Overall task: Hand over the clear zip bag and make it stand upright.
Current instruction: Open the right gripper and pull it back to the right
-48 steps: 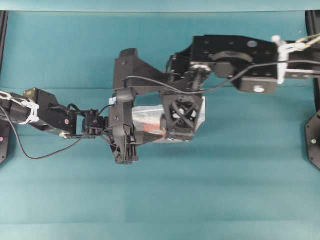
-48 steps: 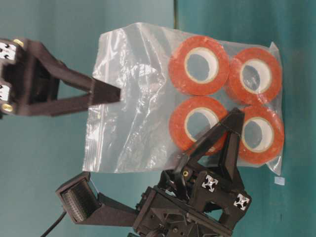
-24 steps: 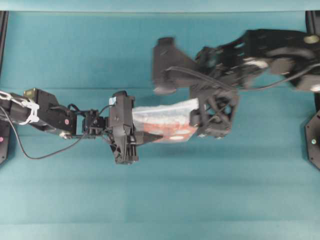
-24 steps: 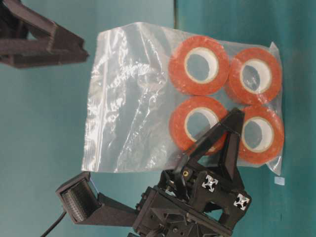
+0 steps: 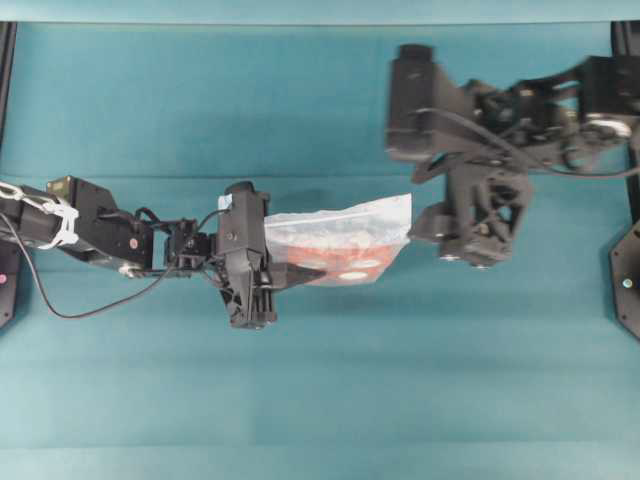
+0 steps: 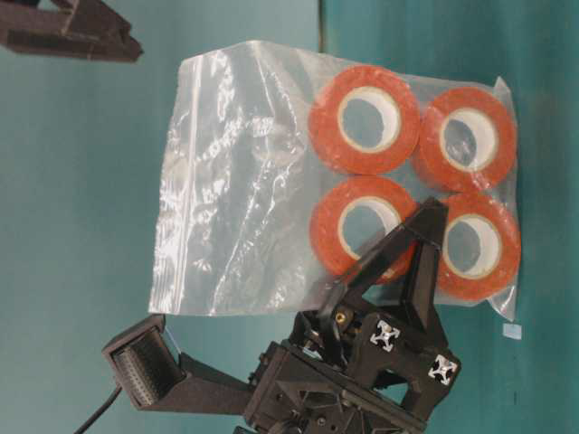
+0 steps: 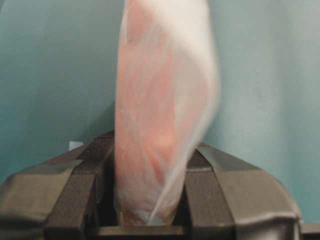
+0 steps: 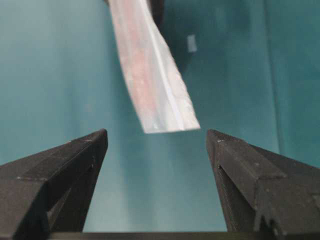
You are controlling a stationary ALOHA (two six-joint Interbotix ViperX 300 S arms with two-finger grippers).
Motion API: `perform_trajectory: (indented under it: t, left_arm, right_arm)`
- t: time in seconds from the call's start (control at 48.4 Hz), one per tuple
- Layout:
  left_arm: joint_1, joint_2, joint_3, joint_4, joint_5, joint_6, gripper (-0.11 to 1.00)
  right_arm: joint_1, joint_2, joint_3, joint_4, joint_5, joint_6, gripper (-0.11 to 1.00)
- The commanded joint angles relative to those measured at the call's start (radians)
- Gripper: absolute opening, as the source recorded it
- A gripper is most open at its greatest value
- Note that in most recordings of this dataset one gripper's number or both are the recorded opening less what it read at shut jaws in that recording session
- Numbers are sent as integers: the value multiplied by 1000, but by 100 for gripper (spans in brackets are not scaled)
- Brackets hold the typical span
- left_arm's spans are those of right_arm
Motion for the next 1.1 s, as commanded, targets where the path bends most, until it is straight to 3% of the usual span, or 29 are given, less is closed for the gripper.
perform_trajectory:
  t: [0.0,0.31,0.558,1.075]
  left_arm:
    - [0,-14,-9,2,-3,2,24]
    - [-2,-14,-11,2,2,2,24]
    - [-3,-14,-11,2,5,2,24]
    - [-2,-17,-11,2,3,2,24]
  right_arm:
    - [-3,-64,32,2,-55,8,85]
    - [-20,-230,179,0,-204,11,85]
    - [-21,-302,259,2,-218,9,85]
    - [-21,-345,295,0,-279,8,85]
